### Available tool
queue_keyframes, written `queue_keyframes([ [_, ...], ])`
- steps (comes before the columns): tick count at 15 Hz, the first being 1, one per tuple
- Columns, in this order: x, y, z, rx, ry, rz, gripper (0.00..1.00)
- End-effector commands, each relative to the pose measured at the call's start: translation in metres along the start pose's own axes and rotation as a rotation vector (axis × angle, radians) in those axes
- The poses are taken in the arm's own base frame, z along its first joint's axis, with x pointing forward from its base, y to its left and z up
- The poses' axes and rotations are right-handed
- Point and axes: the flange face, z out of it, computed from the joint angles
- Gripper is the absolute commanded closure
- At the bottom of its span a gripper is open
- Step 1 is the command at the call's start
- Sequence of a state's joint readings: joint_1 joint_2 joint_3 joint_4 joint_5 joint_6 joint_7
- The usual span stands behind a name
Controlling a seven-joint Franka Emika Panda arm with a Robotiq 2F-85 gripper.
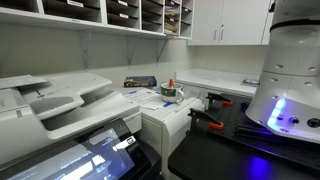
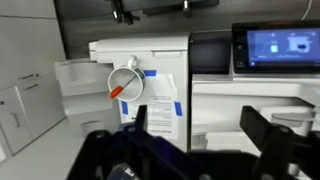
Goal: Pick up the pen from the mug cup and put it on the countertop.
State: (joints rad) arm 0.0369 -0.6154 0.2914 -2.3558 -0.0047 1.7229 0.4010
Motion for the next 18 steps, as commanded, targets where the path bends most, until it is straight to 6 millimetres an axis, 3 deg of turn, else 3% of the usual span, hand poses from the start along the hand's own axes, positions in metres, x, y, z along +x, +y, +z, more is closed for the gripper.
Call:
queue_keyframes([
  [1,0.016,0.014,0.028,-0.010,0.036,0.196,0.00],
  [9,0.068,0.092,0.175,0.071,0.132,0.617,0.00],
  [15,0.070,0.147,0.244,0.006,0.275,0.758,0.00],
  [17,0.063,0.162,0.260,-0.070,0.235,0.812,0.00],
  [18,0.064,0.160,0.255,-0.038,0.232,0.773,0.00],
])
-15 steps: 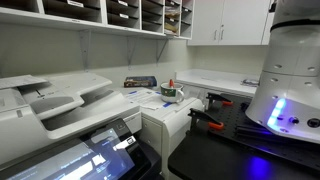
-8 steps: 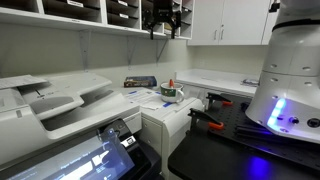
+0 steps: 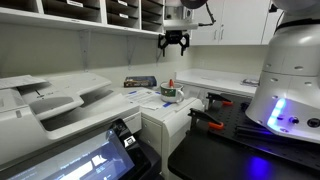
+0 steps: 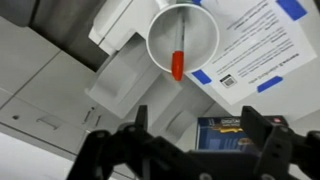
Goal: Pick up the pen from the mug cup and put it on the countertop.
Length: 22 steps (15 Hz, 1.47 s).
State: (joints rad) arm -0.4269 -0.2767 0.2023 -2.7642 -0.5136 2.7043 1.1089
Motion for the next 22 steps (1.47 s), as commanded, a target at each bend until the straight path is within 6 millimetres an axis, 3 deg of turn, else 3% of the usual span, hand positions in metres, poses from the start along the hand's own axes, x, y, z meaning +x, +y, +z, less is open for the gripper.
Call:
queue_keyframes([
  [1,0.001,0.004,0.004,-0.015,-0.001,0.012,0.00],
  [6,-0.004,-0.003,0.006,0.038,0.009,-0.020,0.00],
  [11,-0.012,-0.006,0.054,0.055,-0.106,-0.023,0.00],
  [14,-0.012,-0.004,0.076,0.032,-0.144,-0.002,0.20],
  [16,-0.010,-0.006,0.088,0.011,-0.164,0.001,0.21],
  [17,-0.009,-0.006,0.094,0.003,-0.172,0.005,0.28],
  [19,-0.004,-0.008,0.105,-0.014,-0.179,0.005,0.23],
  [22,0.001,-0.009,0.124,-0.038,-0.191,-0.001,0.24],
])
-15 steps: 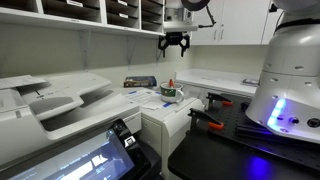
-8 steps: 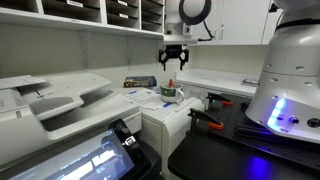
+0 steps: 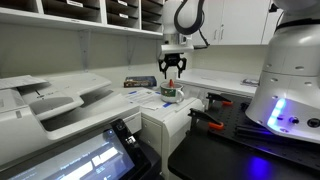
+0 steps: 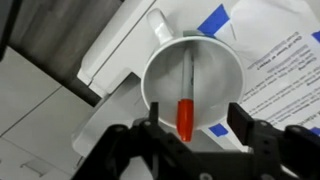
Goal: Pick up the pen from the mug cup and put it on the countertop.
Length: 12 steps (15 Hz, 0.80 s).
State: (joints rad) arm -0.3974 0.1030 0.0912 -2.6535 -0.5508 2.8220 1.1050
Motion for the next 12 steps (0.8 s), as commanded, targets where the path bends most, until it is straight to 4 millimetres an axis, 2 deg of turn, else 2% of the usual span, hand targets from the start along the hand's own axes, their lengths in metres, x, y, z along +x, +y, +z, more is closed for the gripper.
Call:
queue_keyframes([
  [1,0.013,-0.003,0.022,-0.029,-0.008,0.002,0.23],
  [4,0.018,-0.003,0.040,-0.053,-0.022,0.005,0.24],
  [7,0.022,-0.004,0.056,-0.064,-0.023,0.015,0.30],
  [12,0.022,-0.013,0.063,-0.083,-0.008,0.020,0.30],
])
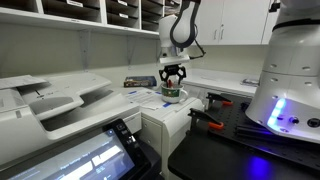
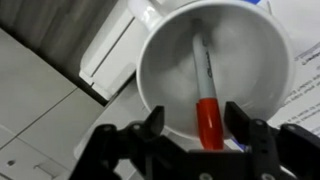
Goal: Pick up the pen from the mug cup and put it on the countertop.
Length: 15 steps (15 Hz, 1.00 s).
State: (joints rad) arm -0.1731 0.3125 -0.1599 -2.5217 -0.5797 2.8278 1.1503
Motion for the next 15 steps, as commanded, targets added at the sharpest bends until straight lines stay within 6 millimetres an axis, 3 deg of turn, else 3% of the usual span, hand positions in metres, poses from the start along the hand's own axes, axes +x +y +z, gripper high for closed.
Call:
queue_keyframes([
  [1,-0.005,-0.011,0.006,0.007,0.010,-0.007,0.30],
  [3,-0.014,-0.017,0.008,0.014,0.009,-0.038,0.31],
  [5,-0.021,-0.021,0.012,0.029,0.015,-0.091,0.39],
  [7,-0.022,-0.022,0.015,0.041,0.026,-0.140,0.63],
  [8,-0.021,-0.021,0.015,0.049,0.032,-0.154,0.66],
  [12,-0.018,-0.017,0.010,0.105,0.045,-0.219,0.95],
  [15,-0.021,-0.012,-0.001,0.149,0.034,-0.302,0.96],
])
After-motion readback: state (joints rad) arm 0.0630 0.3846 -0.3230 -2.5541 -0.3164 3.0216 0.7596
